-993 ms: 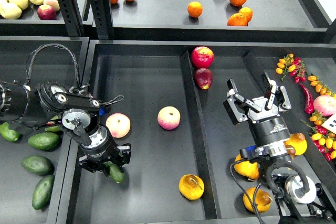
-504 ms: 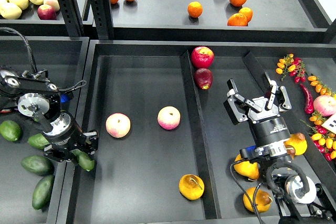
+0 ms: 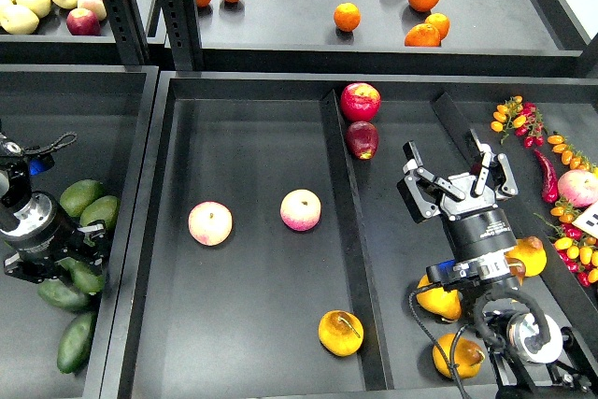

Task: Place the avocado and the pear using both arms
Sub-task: 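Lower the avocado among the other avocados and open the left gripper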

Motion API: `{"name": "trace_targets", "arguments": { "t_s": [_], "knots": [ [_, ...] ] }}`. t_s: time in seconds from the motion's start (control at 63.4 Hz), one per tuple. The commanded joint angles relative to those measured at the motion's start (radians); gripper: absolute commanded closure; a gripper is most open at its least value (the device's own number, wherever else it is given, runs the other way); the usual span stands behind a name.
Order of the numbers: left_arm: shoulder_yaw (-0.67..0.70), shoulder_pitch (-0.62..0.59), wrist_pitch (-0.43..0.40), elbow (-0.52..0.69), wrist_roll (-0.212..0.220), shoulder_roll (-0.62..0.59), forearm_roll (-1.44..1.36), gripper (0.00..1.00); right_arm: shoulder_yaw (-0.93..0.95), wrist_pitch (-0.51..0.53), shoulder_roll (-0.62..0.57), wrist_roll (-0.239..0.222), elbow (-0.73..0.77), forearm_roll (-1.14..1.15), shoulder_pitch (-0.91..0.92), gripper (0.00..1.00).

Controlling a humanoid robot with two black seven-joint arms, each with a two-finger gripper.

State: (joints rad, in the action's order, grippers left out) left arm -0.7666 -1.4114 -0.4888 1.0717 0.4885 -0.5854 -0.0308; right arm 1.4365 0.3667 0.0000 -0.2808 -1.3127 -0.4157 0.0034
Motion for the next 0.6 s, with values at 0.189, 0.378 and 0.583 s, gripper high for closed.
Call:
{"name": "trace_targets", "arguments": {
  "t_s": [0.189, 0.378, 0.583],
  "knots": [
    [-0.007, 0.031, 0.0, 0.008, 0.0, 0.001, -0.001, 0.67, -0.01, 0.0, 0.0, 0.0, -0.003, 0.0, -0.007, 0.0],
    [-0.007, 0.072, 0.0, 0.005, 0.0, 0.001, -0.011, 0.67, -0.011, 0.0, 0.0, 0.0, -0.005, 0.001, -0.007, 0.0],
    [-0.007, 0.089, 0.0, -0.004, 0.0, -0.007, -0.031, 0.66, -0.011, 0.0, 0.0, 0.0, -0.006, 0.001, -0.008, 0.0]
  ]
}}
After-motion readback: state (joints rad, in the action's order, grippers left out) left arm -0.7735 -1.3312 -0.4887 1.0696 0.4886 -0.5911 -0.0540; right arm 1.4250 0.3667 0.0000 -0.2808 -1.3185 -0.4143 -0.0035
